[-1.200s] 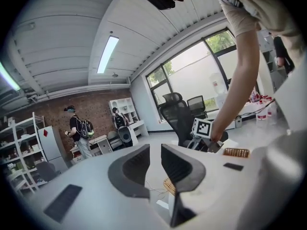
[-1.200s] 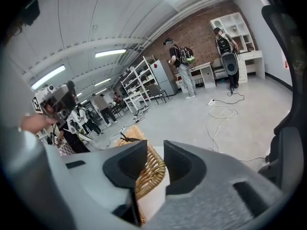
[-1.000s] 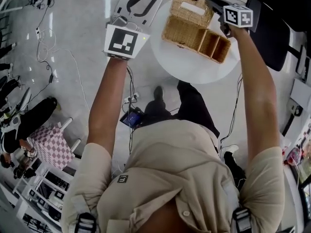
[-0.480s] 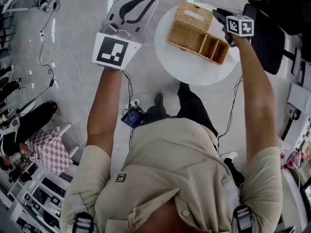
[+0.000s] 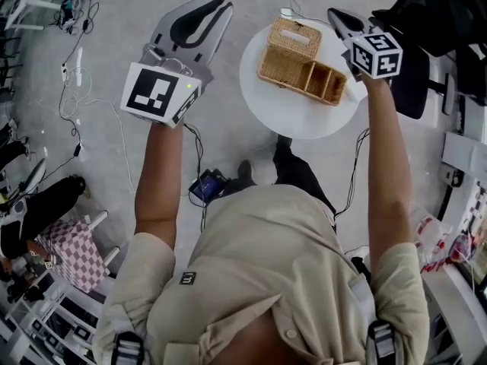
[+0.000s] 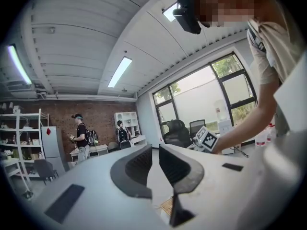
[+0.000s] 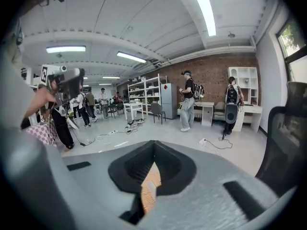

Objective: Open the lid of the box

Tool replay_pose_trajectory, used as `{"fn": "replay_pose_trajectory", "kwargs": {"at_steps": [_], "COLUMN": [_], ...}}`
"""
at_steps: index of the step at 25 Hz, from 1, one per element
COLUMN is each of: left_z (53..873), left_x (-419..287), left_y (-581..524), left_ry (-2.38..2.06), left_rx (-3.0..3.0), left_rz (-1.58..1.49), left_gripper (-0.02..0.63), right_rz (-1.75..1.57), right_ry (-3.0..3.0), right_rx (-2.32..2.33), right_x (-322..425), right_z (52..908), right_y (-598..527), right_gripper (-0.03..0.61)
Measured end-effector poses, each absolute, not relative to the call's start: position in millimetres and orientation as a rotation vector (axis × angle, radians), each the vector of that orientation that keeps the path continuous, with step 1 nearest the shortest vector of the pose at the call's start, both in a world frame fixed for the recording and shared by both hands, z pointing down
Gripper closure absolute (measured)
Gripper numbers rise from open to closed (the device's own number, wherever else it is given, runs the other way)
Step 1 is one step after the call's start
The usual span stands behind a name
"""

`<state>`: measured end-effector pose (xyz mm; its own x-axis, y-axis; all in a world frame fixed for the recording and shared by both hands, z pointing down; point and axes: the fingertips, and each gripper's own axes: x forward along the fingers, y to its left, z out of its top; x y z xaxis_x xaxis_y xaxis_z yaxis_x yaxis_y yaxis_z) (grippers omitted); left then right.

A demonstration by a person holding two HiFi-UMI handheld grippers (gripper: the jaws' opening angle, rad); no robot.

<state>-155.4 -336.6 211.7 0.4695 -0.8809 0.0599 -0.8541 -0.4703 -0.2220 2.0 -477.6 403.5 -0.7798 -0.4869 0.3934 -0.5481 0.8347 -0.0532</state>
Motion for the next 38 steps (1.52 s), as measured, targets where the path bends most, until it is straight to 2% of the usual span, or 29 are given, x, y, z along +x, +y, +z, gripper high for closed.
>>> {"fn": "replay_pose_trajectory", "kwargs": {"at_steps": [7, 13, 23, 38], "left_z": [175.8, 150.2, 121.5, 105.5], "left_x": [-152.1, -147.0, -141.5, -128.0], "left_y": [-302.4, -264.2, -193.3, -97.9], "left_ry": [1.49, 1.415, 1.343, 1.286], "left_rx": [-2.626, -2.638, -2.633, -2.637], "left_rz": [-0.185, -0.156, -0.125, -0.108], "left_gripper": [0.571, 0.572, 0.574, 0.575], "right_rz": [0.071, 0.006, -0.095, -0.185], "right_ry": [-2.749, -2.821, -2.763, -2.753], "right_rx": [0.833, 0.818, 0.793, 0.817], "right_x": [-4.4, -12.6, -17.8, -11.0], "right_z": [266.0, 189.3, 138.7, 109.3], "right_y": [-407.8, -337.2, -243.1, -148.4], "right_gripper": [0.586, 0.586, 0.589, 0.589]}}
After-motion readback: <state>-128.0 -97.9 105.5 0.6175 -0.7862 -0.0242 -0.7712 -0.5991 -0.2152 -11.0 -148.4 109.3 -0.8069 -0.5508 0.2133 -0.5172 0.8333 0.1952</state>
